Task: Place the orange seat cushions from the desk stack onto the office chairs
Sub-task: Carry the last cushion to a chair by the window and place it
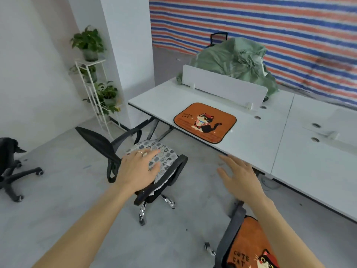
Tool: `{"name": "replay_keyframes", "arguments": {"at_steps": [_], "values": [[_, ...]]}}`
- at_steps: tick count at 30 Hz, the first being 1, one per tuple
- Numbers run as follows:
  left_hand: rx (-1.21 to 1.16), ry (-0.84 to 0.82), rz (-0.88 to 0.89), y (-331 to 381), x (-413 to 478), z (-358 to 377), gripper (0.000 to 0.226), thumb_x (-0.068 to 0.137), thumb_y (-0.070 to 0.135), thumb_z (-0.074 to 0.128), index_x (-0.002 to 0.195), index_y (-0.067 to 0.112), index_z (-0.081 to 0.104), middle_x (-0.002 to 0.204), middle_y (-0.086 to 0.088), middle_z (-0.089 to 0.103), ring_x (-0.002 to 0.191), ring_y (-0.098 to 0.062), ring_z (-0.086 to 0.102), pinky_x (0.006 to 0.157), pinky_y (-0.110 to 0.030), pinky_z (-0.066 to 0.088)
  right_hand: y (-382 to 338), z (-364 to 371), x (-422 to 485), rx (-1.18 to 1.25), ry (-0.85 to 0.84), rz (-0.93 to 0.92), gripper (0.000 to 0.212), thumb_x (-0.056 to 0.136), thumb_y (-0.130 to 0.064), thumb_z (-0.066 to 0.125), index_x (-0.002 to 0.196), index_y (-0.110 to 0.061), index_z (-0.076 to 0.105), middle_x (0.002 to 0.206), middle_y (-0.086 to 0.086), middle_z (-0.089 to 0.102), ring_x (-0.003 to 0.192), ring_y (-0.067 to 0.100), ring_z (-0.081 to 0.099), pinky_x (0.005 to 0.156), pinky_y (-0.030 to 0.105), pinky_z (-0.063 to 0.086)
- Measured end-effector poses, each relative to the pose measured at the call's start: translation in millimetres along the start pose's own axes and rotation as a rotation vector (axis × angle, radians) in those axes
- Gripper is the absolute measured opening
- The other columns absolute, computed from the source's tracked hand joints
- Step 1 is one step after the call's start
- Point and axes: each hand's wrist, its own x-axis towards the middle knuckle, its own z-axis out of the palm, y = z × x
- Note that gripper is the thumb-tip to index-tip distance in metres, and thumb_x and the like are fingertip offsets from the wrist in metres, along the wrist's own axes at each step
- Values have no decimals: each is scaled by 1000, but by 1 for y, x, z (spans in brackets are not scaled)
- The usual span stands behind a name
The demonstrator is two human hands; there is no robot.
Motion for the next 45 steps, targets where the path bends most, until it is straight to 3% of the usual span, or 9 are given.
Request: {"name": "replay_keyframes", "arguments": {"at_steps": [6,12,18,26,28,31,33,38,45], "values": [[-71,-113,122,-57,110,9,53,98,56,37,149,45,32,154,4,41,142,-22,34,113,-51,33,-50,13,68,-19,31,157,52,100,-50,45,151,-42,38,159,-8,35,148,23,24,119,44,26],[-78,-153,213,-71,206,29,53,97,55,38,149,44,35,152,7,44,141,-17,38,111,-47,38,-49,18,145,-17,45,260,53,101,-49,45,152,-39,37,159,-5,37,146,24,27,118,42,27],[-24,-266,239,-52,329,70,58,96,59,35,151,43,30,156,5,39,142,-20,36,111,-50,37,3,43,259,-10,-29,372,61,100,-53,44,155,-33,29,159,-2,38,145,26,32,112,46,37],[8,-469,66,3,515,172,64,94,62,39,153,38,29,160,-6,29,143,-26,34,111,-44,38,122,94,452,145,-228,636,68,95,-60,48,151,-24,32,151,8,44,135,32,45,105,49,43],[7,-498,14,8,547,193,67,93,63,41,153,38,27,162,-8,23,145,-29,30,113,-47,35,143,108,488,153,-192,693,79,92,-68,44,155,-24,25,158,10,33,144,35,33,112,53,38],[27,-540,-55,9,597,226,69,92,63,43,154,40,24,165,-7,14,148,-31,22,115,-55,30,180,135,537,58,-160,728,92,91,-76,31,161,-24,0,169,9,-3,155,32,-4,123,56,10],[29,-553,-117,4,627,245,71,92,63,44,155,40,20,166,-8,9,149,-33,17,116,-57,27,198,158,556,-4,-162,730,94,90,-80,21,160,-25,-8,168,8,-15,153,28,-18,123,56,-2],[-44,-608,-274,-13,668,284,82,91,64,49,158,36,11,165,-12,11,147,-37,22,116,-54,28,209,197,557,-133,-85,725,90,89,-79,4,159,-25,-16,165,4,-26,149,22,-30,121,55,-13],[-75,-504,-303,-9,678,303,80,85,43,72,150,25,30,147,-12,36,127,-37,44,100,-50,47,216,206,562,-195,-54,739,88,89,-79,0,158,-27,-17,165,3,-26,149,21,-32,121,55,-12]]}}
